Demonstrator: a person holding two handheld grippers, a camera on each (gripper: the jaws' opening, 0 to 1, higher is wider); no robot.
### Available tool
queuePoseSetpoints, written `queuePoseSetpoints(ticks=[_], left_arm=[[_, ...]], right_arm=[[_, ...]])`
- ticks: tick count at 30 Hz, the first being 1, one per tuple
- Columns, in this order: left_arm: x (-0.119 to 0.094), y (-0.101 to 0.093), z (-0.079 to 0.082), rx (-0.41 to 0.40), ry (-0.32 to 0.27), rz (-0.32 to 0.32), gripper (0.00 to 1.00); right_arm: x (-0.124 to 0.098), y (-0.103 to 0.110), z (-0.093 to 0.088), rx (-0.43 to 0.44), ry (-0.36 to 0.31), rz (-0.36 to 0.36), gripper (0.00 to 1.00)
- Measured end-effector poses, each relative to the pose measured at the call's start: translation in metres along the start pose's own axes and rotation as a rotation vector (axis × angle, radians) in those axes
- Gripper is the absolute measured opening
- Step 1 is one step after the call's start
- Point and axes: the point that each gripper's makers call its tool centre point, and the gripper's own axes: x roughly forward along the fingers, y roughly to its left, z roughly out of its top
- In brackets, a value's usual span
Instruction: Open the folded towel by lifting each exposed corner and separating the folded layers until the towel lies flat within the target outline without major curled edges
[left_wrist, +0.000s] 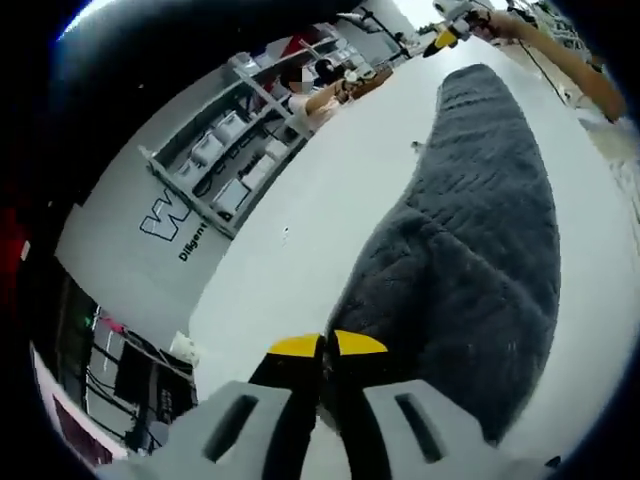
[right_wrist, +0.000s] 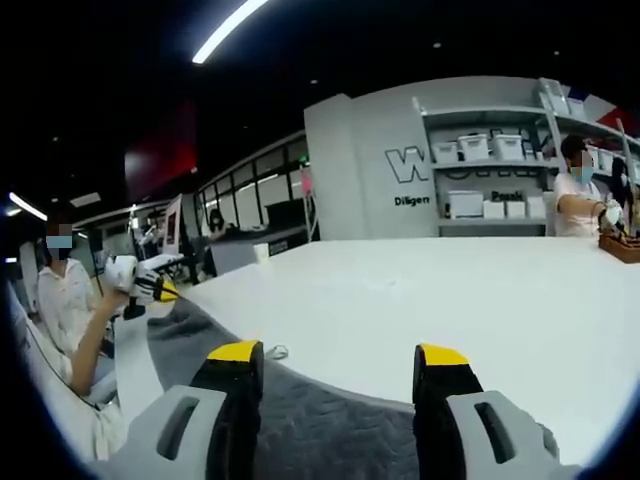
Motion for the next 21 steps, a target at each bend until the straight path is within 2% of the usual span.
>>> queuePoseSetpoints(ticks=[1,6,9,12,15,17,19,20,21], left_arm=[[0.000,0.002,0.001,0.018,-0.004,0.016,0.03],[0.009,-0.002,-0.008,-0.040,0.032,-0.004,0.03],[0.012,-0.005,-0.014,-0.052,0.083,-0.006,0.03],[0.014,-0.007,-0.013,-0.043,0.074,-0.012,0.03],[0.013,-0.017,-0.012,0.004,0.086,-0.058,0.03],[0.008,-0.009,-0.002,-0.024,0.063,-0.017,0.03],[0.007,-0.012,0.003,-0.047,0.041,-0.044,0.03],[0.007,-0.017,0.003,-0.053,0.035,-0.073,0.03],[0.006,-0.026,0.002,-0.060,0.029,-0.127,0.03]], right_arm=[[0.000,-0.001,0.000,-0.001,0.000,-0.001,0.58],[-0.005,-0.006,0.002,0.009,-0.015,-0.012,0.59],[-0.007,-0.010,0.008,0.049,-0.055,-0.027,0.65],[-0.008,-0.007,0.003,0.026,-0.034,-0.037,0.64],[-0.010,-0.012,0.003,-0.001,-0.044,-0.067,0.67],[-0.015,-0.029,0.001,-0.028,-0.046,-0.123,0.68],[-0.021,-0.042,0.002,-0.020,-0.059,-0.147,0.72],[-0.024,-0.047,0.004,-0.013,-0.065,-0.153,0.73],[-0.028,-0.051,0.005,-0.011,-0.062,-0.166,0.73]])
